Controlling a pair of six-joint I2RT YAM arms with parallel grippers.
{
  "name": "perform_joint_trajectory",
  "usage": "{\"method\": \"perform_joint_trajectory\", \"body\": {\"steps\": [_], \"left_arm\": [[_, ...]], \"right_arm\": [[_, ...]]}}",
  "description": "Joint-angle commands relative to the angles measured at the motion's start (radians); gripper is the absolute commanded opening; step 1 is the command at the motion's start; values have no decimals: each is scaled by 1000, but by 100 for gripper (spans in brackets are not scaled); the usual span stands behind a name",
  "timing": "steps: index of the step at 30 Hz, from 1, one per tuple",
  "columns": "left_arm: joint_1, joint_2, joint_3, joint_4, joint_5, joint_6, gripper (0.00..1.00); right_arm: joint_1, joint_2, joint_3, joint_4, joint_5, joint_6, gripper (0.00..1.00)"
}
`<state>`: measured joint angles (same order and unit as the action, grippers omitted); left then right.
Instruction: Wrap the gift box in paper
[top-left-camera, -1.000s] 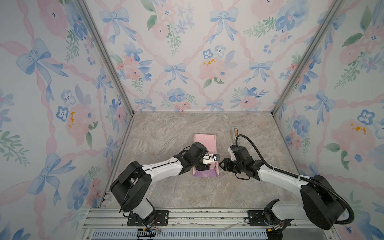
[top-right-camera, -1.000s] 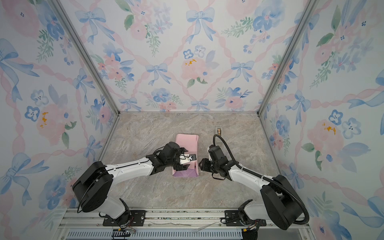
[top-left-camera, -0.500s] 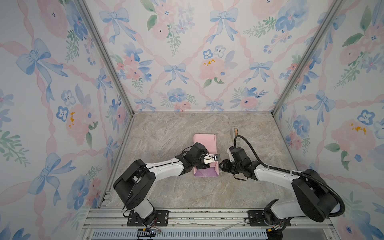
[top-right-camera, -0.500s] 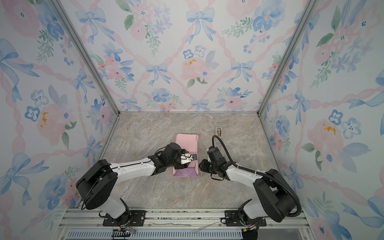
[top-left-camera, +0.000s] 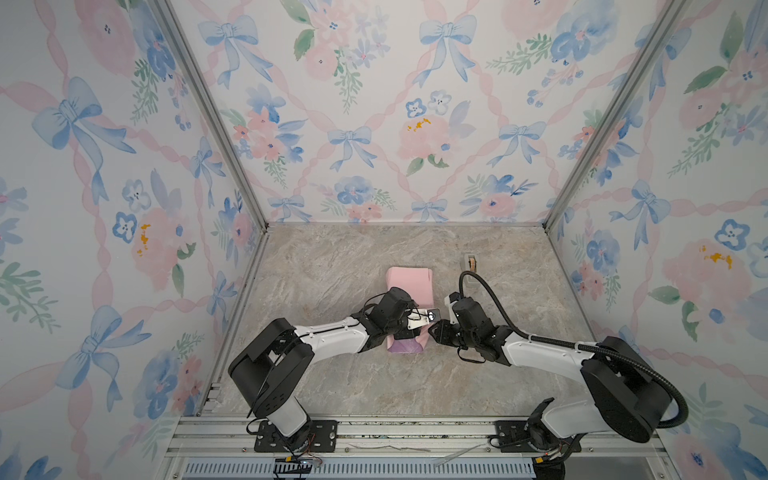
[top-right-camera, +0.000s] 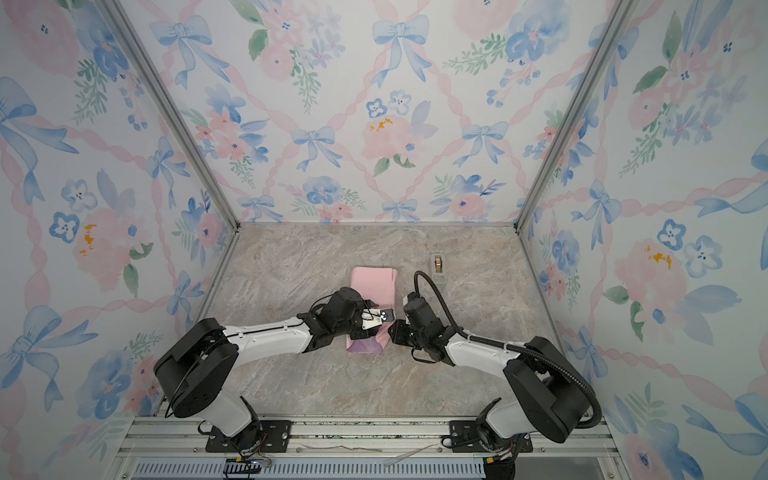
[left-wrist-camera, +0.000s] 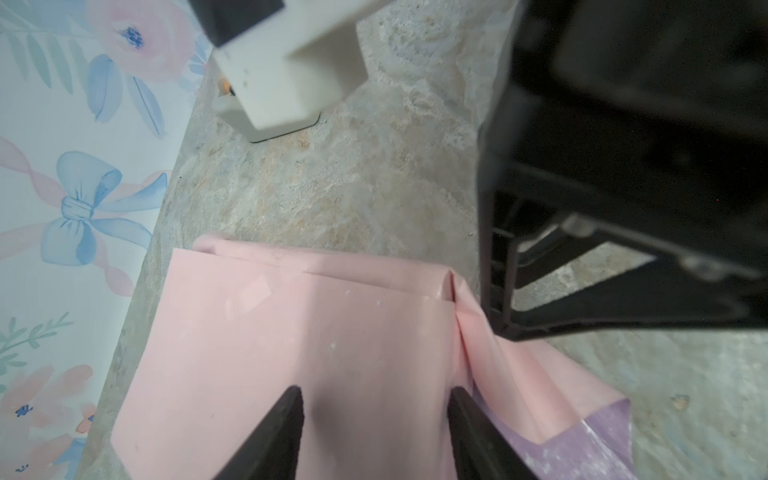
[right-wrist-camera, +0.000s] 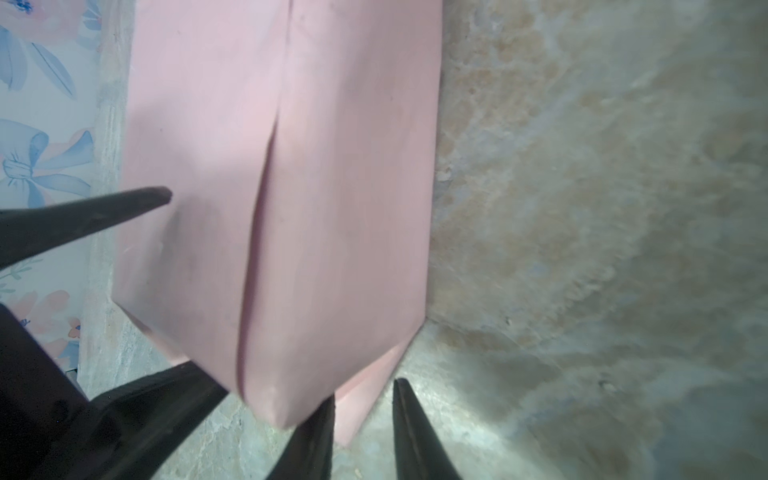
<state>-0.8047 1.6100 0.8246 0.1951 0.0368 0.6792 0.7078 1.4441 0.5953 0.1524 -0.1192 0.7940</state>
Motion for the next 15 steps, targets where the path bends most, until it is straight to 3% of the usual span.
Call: {"method": "perform_joint_trajectory", "body": {"steps": [1, 15], "left_arm": [[-4, 11, -22, 34, 28, -46, 57], [12, 23, -52, 117, 90, -132, 55]], "right_arm": [[26, 27, -29, 96, 38, 42, 26], [61, 27, -127, 281, 142, 129, 19]]}}
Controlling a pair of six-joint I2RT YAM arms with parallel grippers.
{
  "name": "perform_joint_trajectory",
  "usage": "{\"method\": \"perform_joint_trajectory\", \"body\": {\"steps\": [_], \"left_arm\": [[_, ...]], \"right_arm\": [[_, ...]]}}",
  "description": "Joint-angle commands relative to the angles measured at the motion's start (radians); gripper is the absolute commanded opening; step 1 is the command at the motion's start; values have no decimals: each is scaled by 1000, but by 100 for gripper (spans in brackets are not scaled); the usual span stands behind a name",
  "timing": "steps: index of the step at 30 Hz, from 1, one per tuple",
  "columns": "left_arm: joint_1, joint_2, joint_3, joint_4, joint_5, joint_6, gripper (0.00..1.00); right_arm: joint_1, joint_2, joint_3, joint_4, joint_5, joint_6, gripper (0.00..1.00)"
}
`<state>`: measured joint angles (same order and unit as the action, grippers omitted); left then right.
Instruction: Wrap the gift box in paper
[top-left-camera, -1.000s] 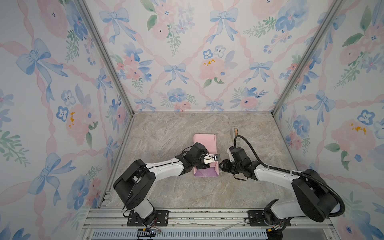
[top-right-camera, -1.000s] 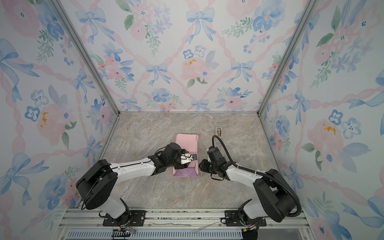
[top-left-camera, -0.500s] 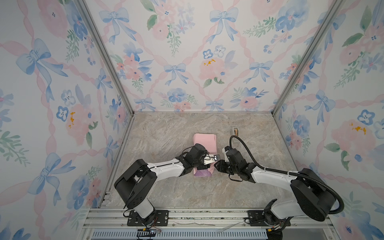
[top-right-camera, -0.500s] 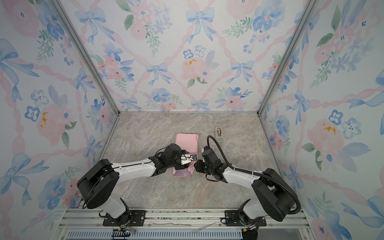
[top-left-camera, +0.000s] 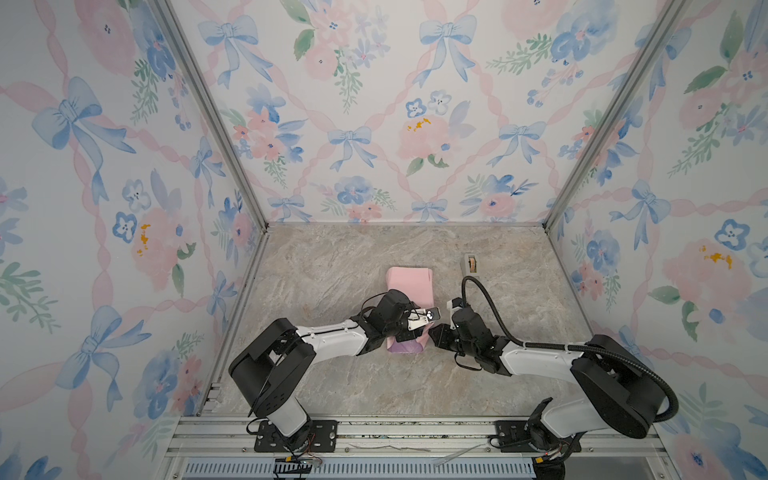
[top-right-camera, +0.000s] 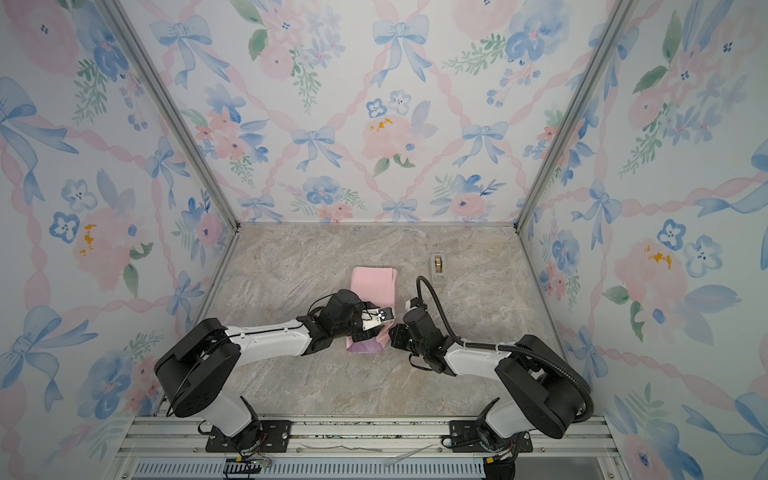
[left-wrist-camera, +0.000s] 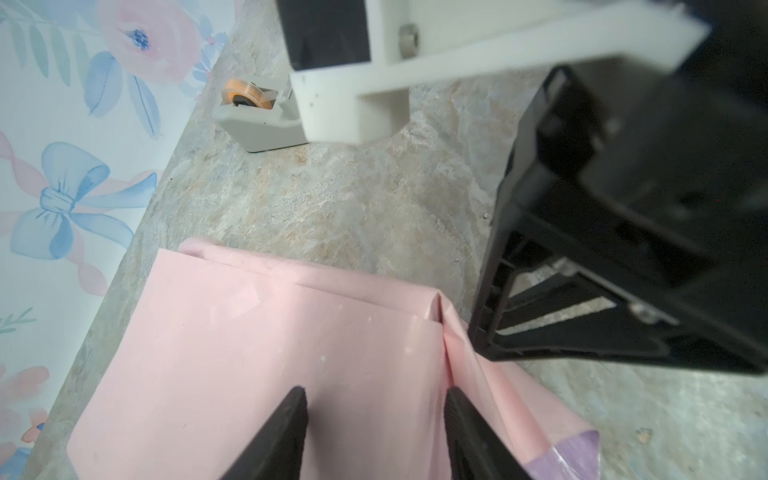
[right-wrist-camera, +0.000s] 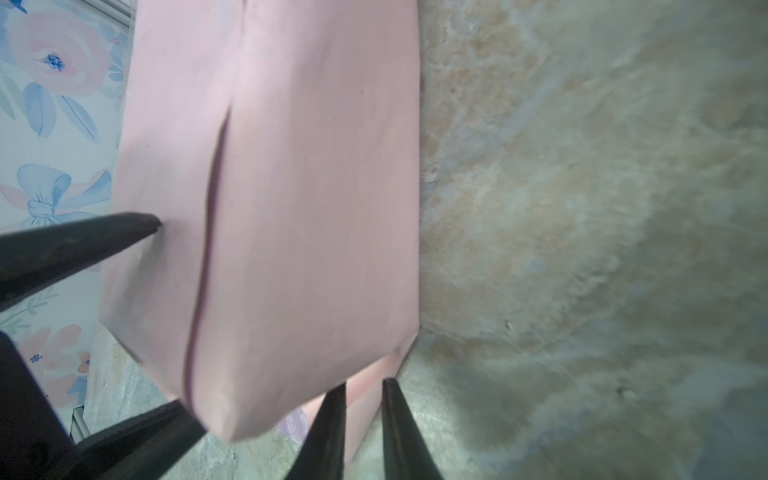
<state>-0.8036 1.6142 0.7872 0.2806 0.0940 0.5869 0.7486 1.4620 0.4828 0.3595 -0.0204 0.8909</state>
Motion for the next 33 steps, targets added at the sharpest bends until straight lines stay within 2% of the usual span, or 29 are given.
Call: {"method": "perform_joint_trajectory", "body": {"steps": [1, 6, 10, 16, 20, 24, 26, 33], "left_arm": [[12, 19, -15, 34, 36, -59, 55], [21, 23, -12, 54, 57, -96, 54], [28, -1, 5, 63, 70, -164, 57], [63, -83, 53, 63, 127, -332, 63], [141, -109, 73, 65, 243, -466, 55], [197, -67, 85, 69, 221, -557, 37], [205, -42, 80, 70, 215, -565, 32], [205, 47, 50, 76, 218, -573, 28]], "right_arm": [[24, 11, -14, 78, 50, 34, 19], [55, 34, -17, 132, 77, 58, 18], [70, 66, -10, 168, 85, 73, 18], [83, 78, -7, 173, 107, 79, 18], [94, 78, -3, 165, 123, 76, 18], [103, 84, 9, 153, 136, 72, 18], [109, 88, 19, 145, 141, 68, 18], [139, 101, 53, 109, 193, 59, 17]]}}
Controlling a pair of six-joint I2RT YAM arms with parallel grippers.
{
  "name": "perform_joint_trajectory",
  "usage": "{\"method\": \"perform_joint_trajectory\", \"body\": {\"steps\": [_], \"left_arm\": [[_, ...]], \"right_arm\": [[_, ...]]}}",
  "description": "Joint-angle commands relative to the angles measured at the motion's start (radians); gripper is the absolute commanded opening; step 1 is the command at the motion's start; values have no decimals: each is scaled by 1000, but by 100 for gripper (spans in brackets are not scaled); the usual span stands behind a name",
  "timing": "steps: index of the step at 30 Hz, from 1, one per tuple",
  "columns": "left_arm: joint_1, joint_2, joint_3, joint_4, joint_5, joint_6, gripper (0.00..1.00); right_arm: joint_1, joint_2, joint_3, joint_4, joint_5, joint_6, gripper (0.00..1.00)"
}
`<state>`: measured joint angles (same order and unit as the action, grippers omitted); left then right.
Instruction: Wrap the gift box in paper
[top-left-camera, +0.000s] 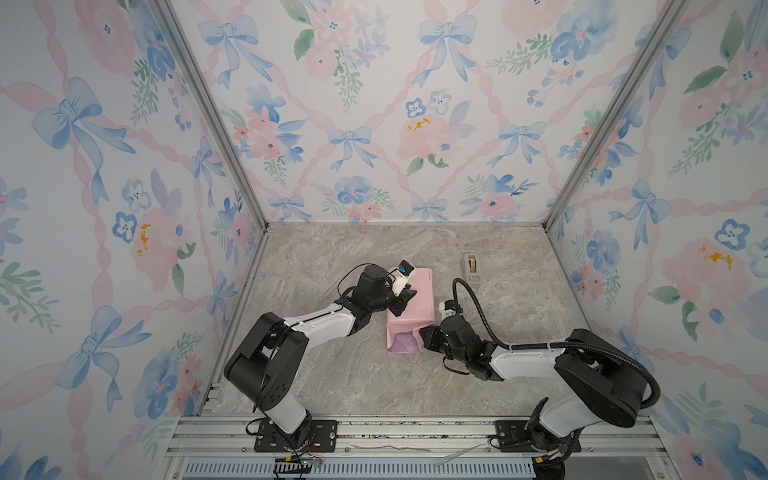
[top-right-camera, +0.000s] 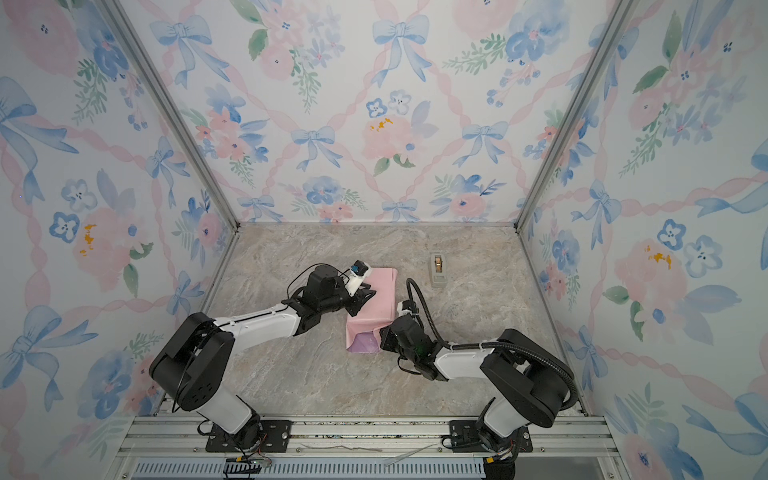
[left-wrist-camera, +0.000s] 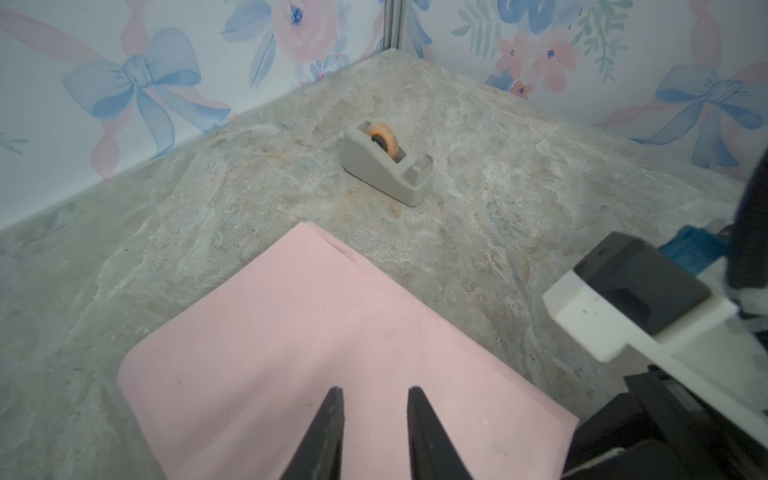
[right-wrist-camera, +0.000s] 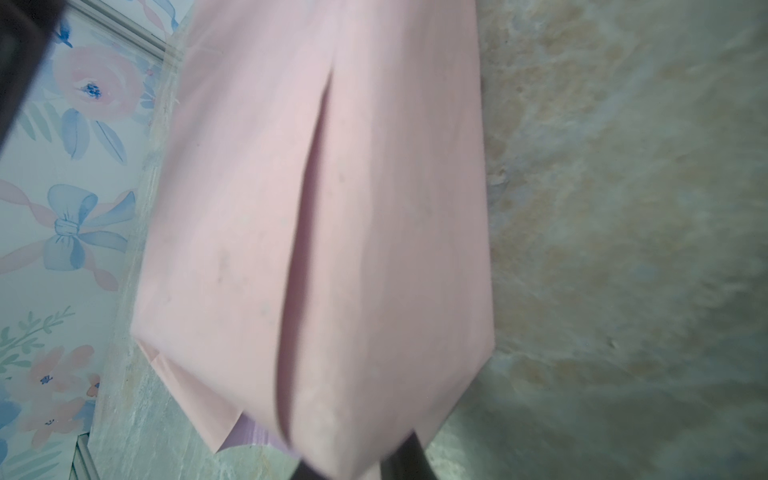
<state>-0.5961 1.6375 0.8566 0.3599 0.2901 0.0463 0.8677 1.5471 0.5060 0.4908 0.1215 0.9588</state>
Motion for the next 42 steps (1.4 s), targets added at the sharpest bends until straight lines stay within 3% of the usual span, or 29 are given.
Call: {"method": "perform_joint_trajectory", "body": {"steps": [1, 27, 34, 42], "left_arm": [[-2, 27, -24, -3, 20, -34, 28], [-14, 12, -78, 43, 3, -57, 28], [-15, 3, -73, 43, -1, -65, 30], [-16, -161, -57, 24, -78, -188, 47]], "right_arm": [[23, 17, 32, -25, 59, -9, 17], [96, 201, 68, -5, 120, 39, 17], [140, 82, 27, -106, 149, 43, 22], [132, -244, 60, -405, 219, -47, 47]]}}
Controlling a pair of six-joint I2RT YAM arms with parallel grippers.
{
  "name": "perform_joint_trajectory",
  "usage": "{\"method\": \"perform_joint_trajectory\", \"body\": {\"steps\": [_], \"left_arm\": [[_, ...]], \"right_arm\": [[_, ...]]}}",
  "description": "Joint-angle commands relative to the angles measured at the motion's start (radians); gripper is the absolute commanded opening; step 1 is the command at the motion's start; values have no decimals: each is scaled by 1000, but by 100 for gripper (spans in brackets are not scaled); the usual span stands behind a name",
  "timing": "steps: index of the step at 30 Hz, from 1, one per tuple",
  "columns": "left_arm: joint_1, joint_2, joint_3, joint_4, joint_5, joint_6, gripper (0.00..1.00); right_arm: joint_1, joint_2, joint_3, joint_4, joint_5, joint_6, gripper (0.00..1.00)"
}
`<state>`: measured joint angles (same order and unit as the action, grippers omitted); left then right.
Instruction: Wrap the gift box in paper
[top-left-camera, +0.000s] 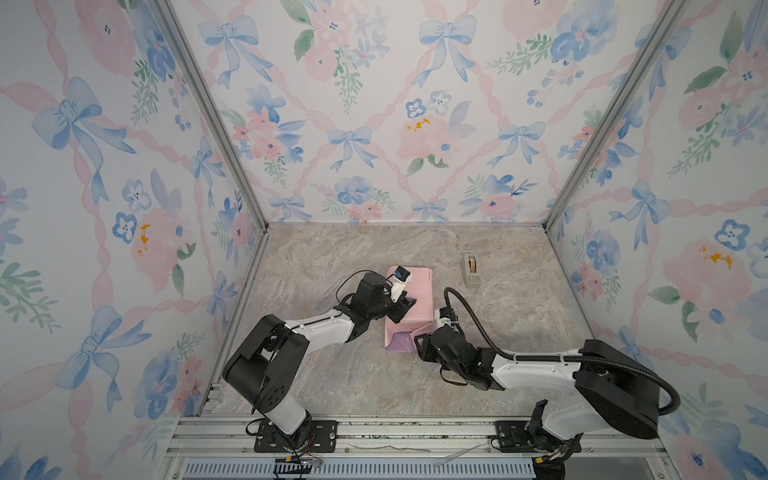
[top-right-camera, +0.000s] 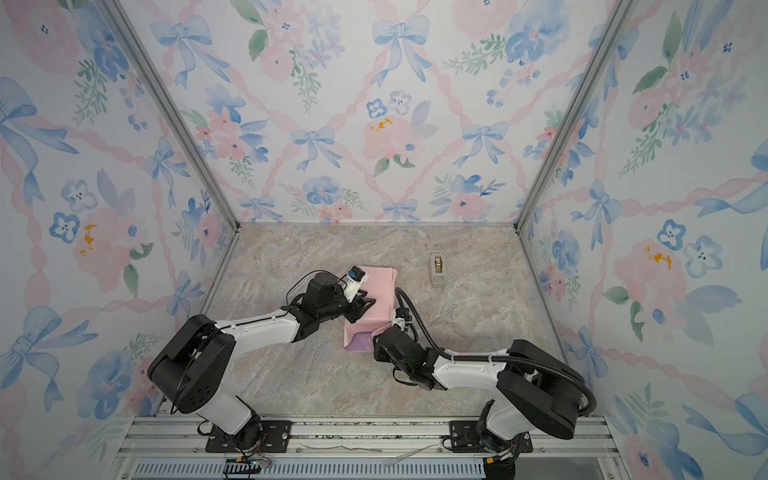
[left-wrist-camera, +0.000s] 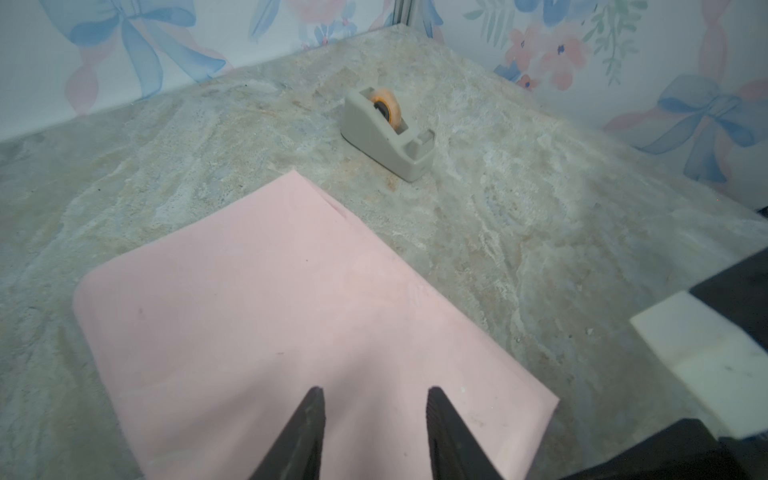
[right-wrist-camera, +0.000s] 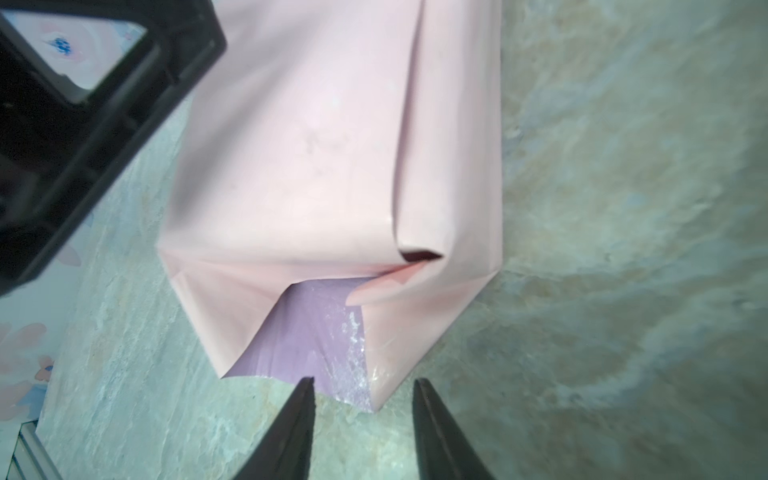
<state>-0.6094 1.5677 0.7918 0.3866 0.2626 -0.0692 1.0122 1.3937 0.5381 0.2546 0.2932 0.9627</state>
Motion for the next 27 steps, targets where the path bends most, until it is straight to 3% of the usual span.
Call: {"method": "perform_joint_trajectory", "body": {"steps": [1, 6, 12, 20, 27], "left_arm": [[-4, -117, 9, -16, -73, -90, 47], [17, -241, -4, -145, -209, -208, 56], [63, -255, -22, -311, -178, -330, 60], [96, -203, -108, -242, -92, -452, 58], [97, -129, -117, -175, -61, -498, 55]], "right_arm": [[-29, -122, 42, -202, 34, -72, 49], [-182, -200, 165, -377, -154, -172, 57], [-367, -69, 383, -604, -323, -194, 61], [-422, 181, 591, -662, -476, -262, 63], [-434, 320, 631, -638, -532, -261, 61]]}}
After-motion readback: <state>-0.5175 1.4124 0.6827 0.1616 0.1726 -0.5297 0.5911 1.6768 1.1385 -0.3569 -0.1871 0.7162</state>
